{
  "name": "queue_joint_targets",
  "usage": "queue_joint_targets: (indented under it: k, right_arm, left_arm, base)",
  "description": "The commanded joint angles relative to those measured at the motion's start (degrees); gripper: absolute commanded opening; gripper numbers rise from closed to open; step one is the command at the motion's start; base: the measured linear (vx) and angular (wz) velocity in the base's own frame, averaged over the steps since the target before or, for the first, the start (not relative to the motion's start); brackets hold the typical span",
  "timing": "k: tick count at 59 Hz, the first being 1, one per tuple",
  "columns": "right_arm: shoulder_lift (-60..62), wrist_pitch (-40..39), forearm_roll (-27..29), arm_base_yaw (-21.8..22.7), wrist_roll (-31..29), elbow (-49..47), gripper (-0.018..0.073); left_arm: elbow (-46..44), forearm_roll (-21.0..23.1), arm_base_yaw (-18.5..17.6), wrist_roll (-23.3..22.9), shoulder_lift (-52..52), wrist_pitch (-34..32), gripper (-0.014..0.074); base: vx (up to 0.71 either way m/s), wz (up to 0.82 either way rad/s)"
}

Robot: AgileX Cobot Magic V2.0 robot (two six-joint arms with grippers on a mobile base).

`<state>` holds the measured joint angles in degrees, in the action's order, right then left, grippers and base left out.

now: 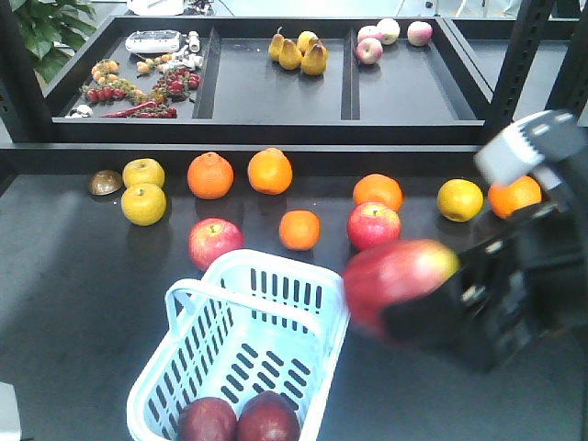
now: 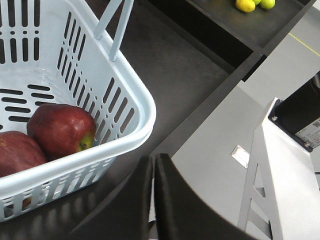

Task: Pick three apples into basket with both arms
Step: 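Carry the apple over the basket and open the right gripper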

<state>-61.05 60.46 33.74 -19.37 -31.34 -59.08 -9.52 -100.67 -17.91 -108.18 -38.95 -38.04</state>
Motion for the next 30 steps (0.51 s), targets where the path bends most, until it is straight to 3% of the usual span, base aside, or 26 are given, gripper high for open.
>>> queue_joint_targets:
  k: [1, 8, 17, 30]
  right_arm:
    - [-1.4, -7.4, 2.3, -6.8, 0.6, -1.2, -0.0004]
    - [-6.5, -12.3, 2.3, -14.6, 0.7, -1.2, -0.0001]
    - [-13.9, -18.2, 0.6, -20.0, 0.7, -1.2, 0.002]
    - [-21.2, -22.3, 0.5, -20.6, 0.5, -1.3, 0.0199]
  left_arm:
    - [-1.4, -1.1, 0.0, -0.1, -0.1, 0.0, -0.0006]
    - [-1.4, -1.1, 0.0, -0.1, -0.1, 0.0, -0.0006]
    - [-1.4, -1.1, 0.0, -0.1, -0.1, 0.0, -0.0006]
    - [-1.4, -1.1, 0.0, -0.1, -0.1, 0.0, -0.0006]
  base:
    - [0.0, 0.0]
    - [0.0, 0.0]
    - [0.0, 0.0]
    - [0.0, 0.0]
